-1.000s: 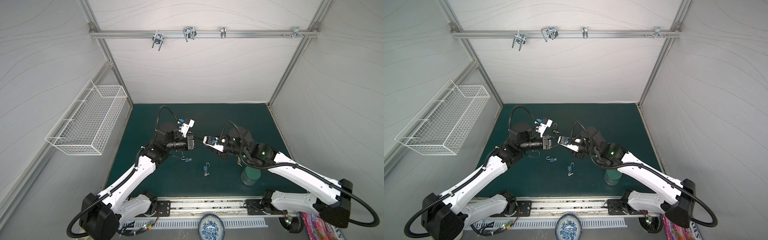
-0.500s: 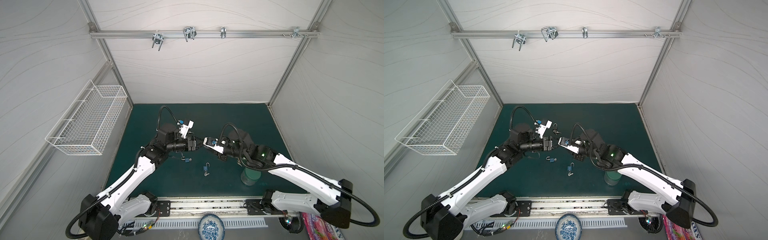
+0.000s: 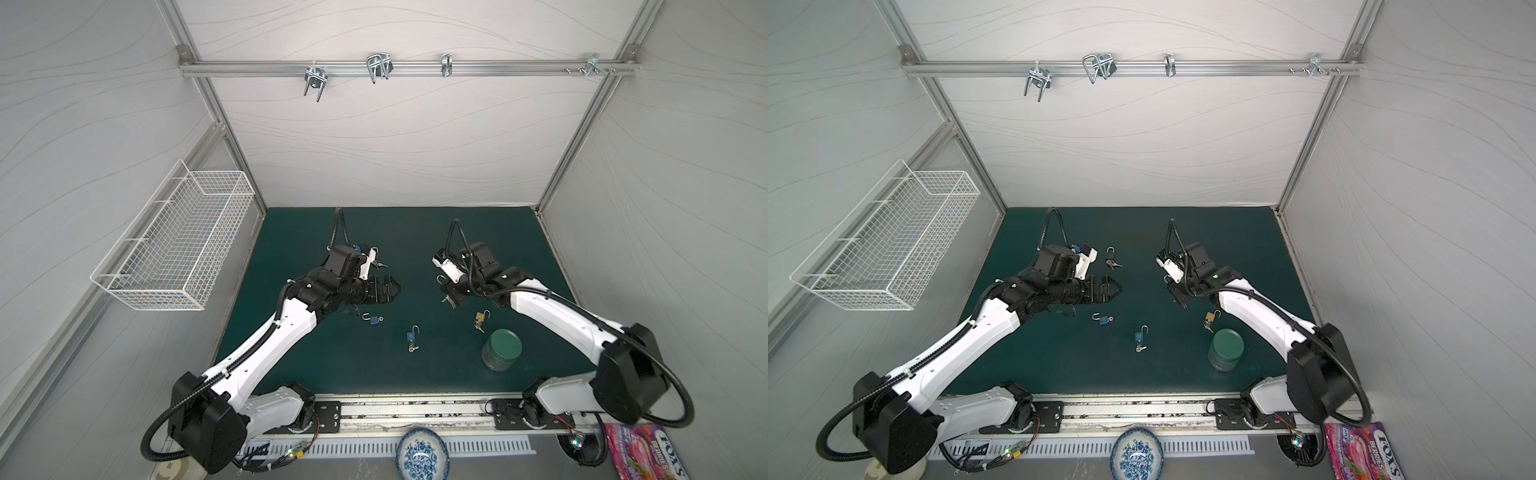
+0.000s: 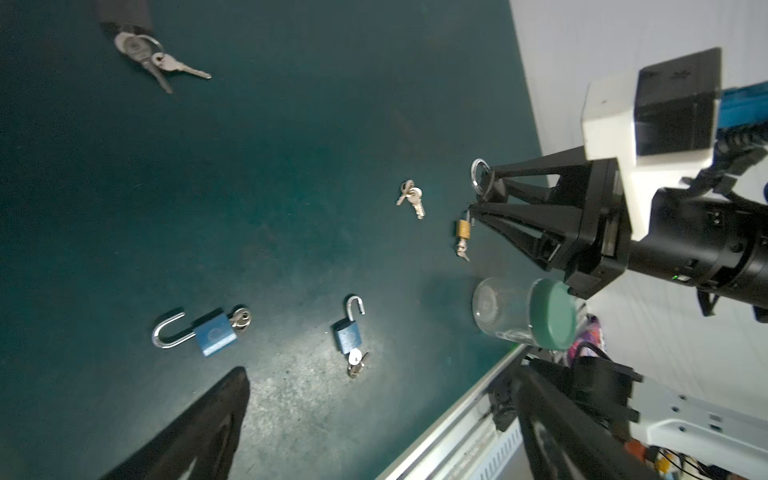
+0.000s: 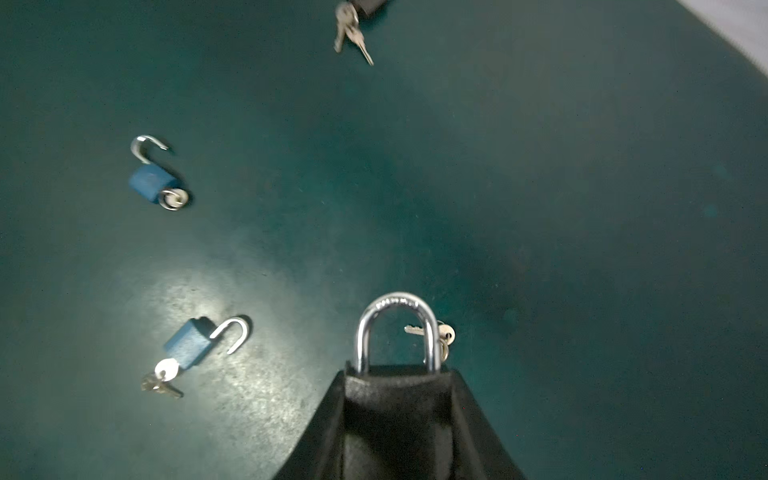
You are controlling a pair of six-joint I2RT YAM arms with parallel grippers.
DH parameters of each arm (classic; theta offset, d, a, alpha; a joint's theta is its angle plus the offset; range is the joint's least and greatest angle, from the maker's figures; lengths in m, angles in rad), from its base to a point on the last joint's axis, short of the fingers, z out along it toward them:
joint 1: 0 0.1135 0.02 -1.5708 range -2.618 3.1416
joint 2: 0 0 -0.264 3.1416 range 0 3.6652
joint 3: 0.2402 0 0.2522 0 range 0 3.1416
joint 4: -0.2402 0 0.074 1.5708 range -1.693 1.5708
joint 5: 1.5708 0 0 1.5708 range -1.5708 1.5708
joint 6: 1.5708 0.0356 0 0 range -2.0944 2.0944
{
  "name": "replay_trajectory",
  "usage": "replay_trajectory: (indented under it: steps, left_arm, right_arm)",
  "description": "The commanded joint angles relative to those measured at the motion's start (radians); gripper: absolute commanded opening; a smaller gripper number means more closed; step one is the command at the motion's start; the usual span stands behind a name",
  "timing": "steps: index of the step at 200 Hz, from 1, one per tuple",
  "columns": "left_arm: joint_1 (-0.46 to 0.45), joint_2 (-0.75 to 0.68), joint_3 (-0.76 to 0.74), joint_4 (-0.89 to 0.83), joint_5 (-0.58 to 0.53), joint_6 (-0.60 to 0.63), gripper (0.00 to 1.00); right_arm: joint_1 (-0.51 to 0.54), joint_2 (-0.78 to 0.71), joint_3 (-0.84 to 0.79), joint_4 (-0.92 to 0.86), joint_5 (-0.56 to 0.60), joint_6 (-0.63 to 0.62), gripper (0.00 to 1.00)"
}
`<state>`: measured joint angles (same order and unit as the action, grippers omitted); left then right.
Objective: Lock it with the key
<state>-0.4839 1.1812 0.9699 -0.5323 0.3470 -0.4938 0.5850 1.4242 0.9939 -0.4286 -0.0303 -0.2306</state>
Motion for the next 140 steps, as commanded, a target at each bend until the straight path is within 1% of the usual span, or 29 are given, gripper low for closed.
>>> replay_trajectory:
  steps: [1,19,39,64,72,96,140]
  left_arm:
    - [0.041,0.022,-0.026,0.002,-0.01,-0.026,0.99]
    - [0.061,0.012,-0.073,0.067,0.018,-0.073,0.99]
    - [0.061,-0.025,-0.116,0.116,-0.01,-0.116,0.99]
    - [0.061,-0.069,-0.173,0.195,-0.039,-0.11,0.99]
    - [0.063,-0.072,-0.176,0.202,-0.018,-0.091,0.99]
    - [0.064,-0.051,-0.154,0.15,0.054,-0.059,0.99]
    - [0.064,-0.066,-0.193,0.246,0.136,-0.072,0.99]
  right_arm:
    - [-0.037,0.079,0.044,-0.017,-0.012,0.038,0.0]
    - [-0.06,0.144,0.082,-0.02,-0.005,0.026,0.0]
    - [-0.079,0.223,0.142,-0.038,-0.011,0.0,0.0]
    - [-0.099,0.318,0.219,-0.051,0.001,-0.025,0.0]
    - [-0.103,0.345,0.243,-0.059,0.007,-0.034,0.0]
    - [-0.115,0.426,0.317,-0.091,0.03,-0.062,0.0]
    - [-0.141,0.524,0.412,-0.133,0.03,-0.094,0.0]
